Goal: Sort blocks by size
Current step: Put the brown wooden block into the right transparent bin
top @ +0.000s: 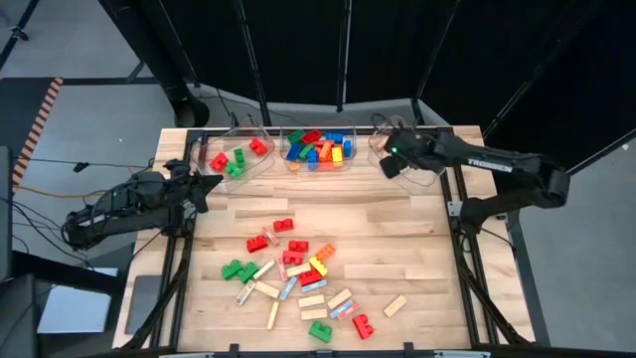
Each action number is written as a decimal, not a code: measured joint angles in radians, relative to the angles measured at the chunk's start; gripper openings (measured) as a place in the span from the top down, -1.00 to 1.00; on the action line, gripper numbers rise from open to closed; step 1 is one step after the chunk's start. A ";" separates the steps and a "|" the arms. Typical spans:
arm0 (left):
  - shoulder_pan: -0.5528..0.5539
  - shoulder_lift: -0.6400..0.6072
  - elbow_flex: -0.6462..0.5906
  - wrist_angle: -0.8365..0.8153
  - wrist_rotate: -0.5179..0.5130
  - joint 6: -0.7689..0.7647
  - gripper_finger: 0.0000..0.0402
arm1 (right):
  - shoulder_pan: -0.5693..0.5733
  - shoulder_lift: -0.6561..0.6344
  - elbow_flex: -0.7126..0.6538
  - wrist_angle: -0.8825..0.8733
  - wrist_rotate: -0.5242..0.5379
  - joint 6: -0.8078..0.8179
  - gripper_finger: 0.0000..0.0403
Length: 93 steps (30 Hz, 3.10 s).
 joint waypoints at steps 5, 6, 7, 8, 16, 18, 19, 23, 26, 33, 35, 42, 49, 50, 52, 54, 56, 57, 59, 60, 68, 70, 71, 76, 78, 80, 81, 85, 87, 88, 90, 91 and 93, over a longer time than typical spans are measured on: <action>0.000 0.000 0.000 0.000 -0.001 -0.001 0.99 | -0.073 0.050 0.000 0.000 -0.073 -0.010 -0.15; 0.000 0.000 0.000 0.000 -0.001 -0.002 0.99 | -0.076 0.049 0.000 0.003 -0.099 -0.023 -0.17; 0.000 0.000 0.000 0.000 -0.001 -0.002 0.99 | -0.068 0.043 0.000 0.012 -0.122 -0.045 -0.17; 0.000 0.000 0.000 0.000 -0.001 -0.002 0.99 | -0.054 0.032 0.000 0.029 -0.155 -0.076 -0.17; 0.000 0.000 0.000 -0.001 -0.001 -0.002 0.99 | 0.279 -0.090 0.001 0.205 -0.666 -0.158 -0.02; 0.000 0.000 0.000 -0.001 -0.001 -0.002 0.99 | 0.414 -0.087 0.002 0.207 -0.697 -0.087 0.01; 0.000 0.000 0.000 -0.001 -0.001 -0.002 0.99 | 0.487 -0.077 0.002 0.204 -0.693 -0.056 0.02; 0.000 0.000 0.000 -0.001 -0.001 -0.003 0.99 | 0.747 0.004 0.001 0.209 -0.631 0.034 0.05; 0.000 0.000 0.000 -0.001 -0.001 -0.003 0.99 | 0.879 0.088 0.001 0.229 -0.597 0.087 0.06; 0.000 0.000 0.000 -0.001 -0.002 -0.003 0.99 | 1.029 0.281 0.000 0.323 -0.593 0.111 0.01; 0.000 0.000 0.000 -0.002 -0.002 -0.003 0.99 | 1.053 0.320 0.000 0.338 -0.588 0.116 -0.02; 0.000 0.000 0.000 -0.001 -0.002 -0.003 0.99 | 1.121 0.385 0.012 0.342 -0.570 0.038 -0.14; 0.000 0.000 0.000 -0.001 -0.002 -0.003 0.99 | 1.214 0.409 0.013 0.331 -0.577 -0.088 -0.17; 0.000 0.000 0.000 -0.001 -0.002 -0.003 0.99 | 1.223 0.409 0.013 0.331 -0.574 -0.093 -0.17; 0.000 0.000 0.000 -0.001 -0.002 -0.003 0.99 | 1.237 0.409 0.013 0.324 -0.567 -0.108 -0.17; 0.000 0.000 0.000 -0.001 -0.002 -0.003 0.99 | 1.244 0.409 0.013 0.322 -0.560 -0.121 -0.17; 0.000 0.000 0.000 -0.001 -0.002 -0.003 0.99 | 1.245 0.409 0.013 0.321 -0.539 -0.122 -0.17; 0.000 0.000 0.000 -0.001 -0.003 -0.003 0.99 | 1.244 0.409 0.013 0.322 -0.526 -0.123 -0.17; 0.000 0.000 0.000 -0.001 -0.002 -0.003 0.99 | 1.242 0.409 0.011 0.328 -0.509 -0.131 -0.17; 0.000 0.000 0.000 -0.001 -0.002 -0.003 0.99 | 1.242 0.409 0.005 0.336 -0.501 -0.138 -0.17; 0.000 0.000 0.000 -0.001 -0.002 -0.003 0.99 | 1.243 0.409 -0.064 0.418 -0.528 -0.169 -0.14; 0.000 0.000 0.000 -0.001 -0.002 -0.003 0.99 | 1.244 0.409 -0.075 0.428 -0.529 -0.174 -0.12; 0.000 0.000 0.000 -0.001 -0.003 -0.003 0.99 | 1.244 0.409 -0.079 0.428 -0.528 -0.182 -0.11; 0.000 0.000 0.000 -0.001 -0.003 -0.003 0.99 | 1.243 0.434 -0.087 0.439 -0.521 -0.227 0.08; 0.000 0.000 0.000 -0.001 -0.003 -0.003 0.99 | 1.241 0.463 -0.074 0.429 -0.521 -0.229 0.20; 0.000 0.000 0.000 -0.001 -0.002 -0.003 0.99 | 1.235 0.489 -0.053 0.403 -0.523 -0.228 0.34; 0.000 0.000 0.000 0.000 -0.003 -0.003 0.99 | 1.231 0.496 -0.043 0.390 -0.524 -0.225 0.39; 0.000 0.001 0.000 -0.001 -0.003 -0.003 0.99 | 1.180 0.508 -0.008 0.324 -0.544 -0.127 0.39; 0.000 0.000 0.000 -0.001 -0.012 -0.003 0.99 | 1.137 0.494 -0.010 0.310 -0.559 -0.057 0.39; 0.000 0.000 0.000 -0.001 -0.019 -0.003 0.99 | 1.113 0.485 -0.013 0.300 -0.551 -0.039 0.39; 0.000 0.000 0.000 -0.001 -0.028 -0.003 0.99 | 1.060 0.465 -0.017 0.288 -0.501 -0.015 0.39; 0.000 0.000 0.000 -0.001 -0.028 -0.003 0.99 | 1.033 0.455 -0.019 0.278 -0.460 -0.005 0.39; 0.000 0.001 0.000 -0.001 -0.028 -0.003 0.99 | 0.968 0.432 -0.024 0.227 -0.354 0.015 0.39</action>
